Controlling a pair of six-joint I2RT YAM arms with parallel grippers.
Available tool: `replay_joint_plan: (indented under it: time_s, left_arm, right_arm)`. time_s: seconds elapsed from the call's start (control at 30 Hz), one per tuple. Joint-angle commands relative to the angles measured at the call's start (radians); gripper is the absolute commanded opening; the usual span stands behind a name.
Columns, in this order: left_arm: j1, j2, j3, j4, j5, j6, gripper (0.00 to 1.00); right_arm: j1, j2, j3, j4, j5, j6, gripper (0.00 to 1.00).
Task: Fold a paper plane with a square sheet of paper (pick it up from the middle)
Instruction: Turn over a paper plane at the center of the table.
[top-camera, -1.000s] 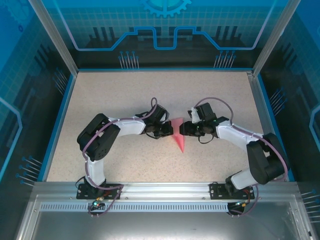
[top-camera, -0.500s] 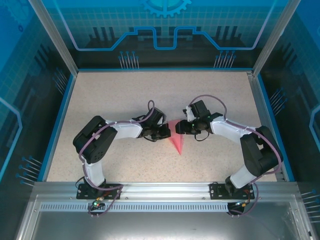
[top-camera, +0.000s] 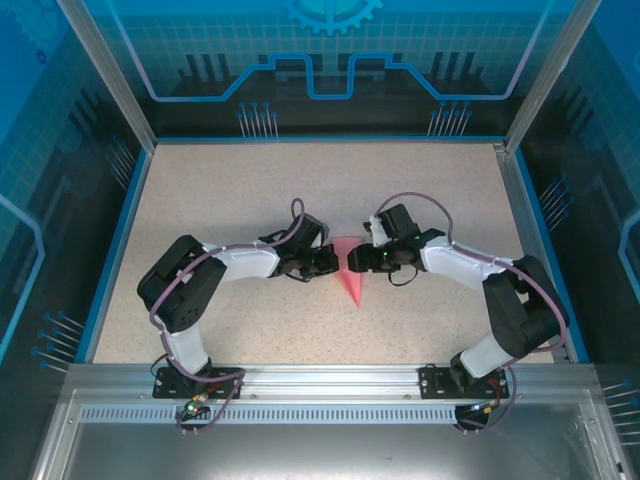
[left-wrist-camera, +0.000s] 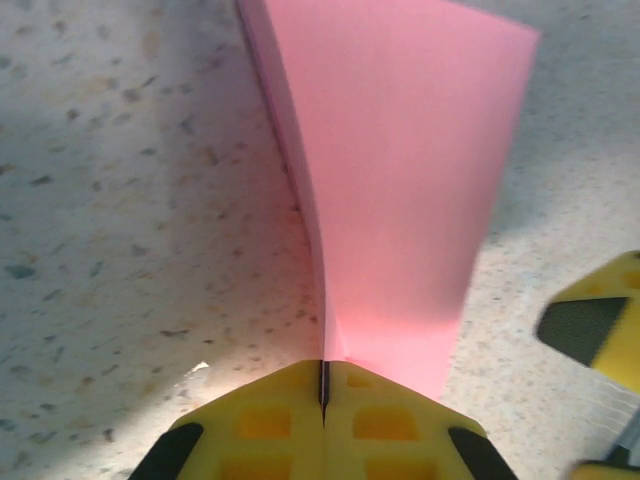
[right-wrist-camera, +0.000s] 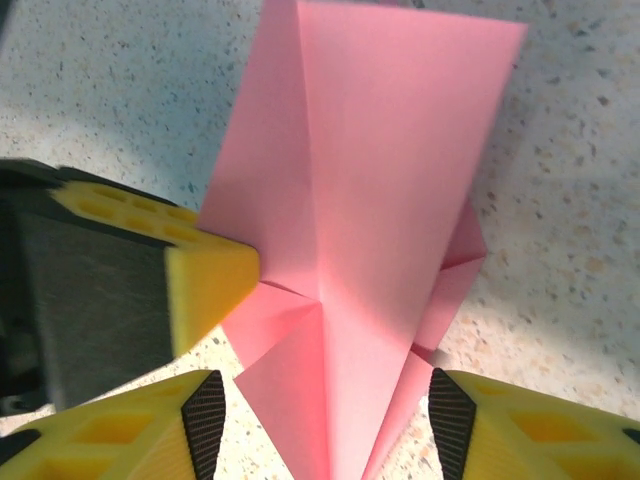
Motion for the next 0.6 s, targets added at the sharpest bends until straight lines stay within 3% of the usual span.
replay_joint_plan:
  time_s: [0.0, 0.2, 0.43, 0.57]
  left_arm:
    - [0.007, -0.045, 0.023, 0.062, 0.076, 0.052, 0.00]
    - [0.008, 0.004, 0.080, 0.105, 0.182, 0.074, 0.00]
    - [0.007, 0.091, 0.117, 0.230, 0.288, 0.034, 0.00]
    - [0.010, 0.124, 0.146, 0.166, 0.253, 0.056, 0.00]
  right_arm:
    - [-0.010, -0.090, -0.031, 0.000, 0.031, 0.025, 0.62]
    - [-0.085, -0.208, -0.119, 0.052, 0.020, 0.089, 0.69]
    - [-0.137, -0.203, -0.166, 0.071, -0.044, 0.107, 0.72]
    - [-0.149, -0.202, -0.186, 0.084, -0.059, 0.117, 0.73]
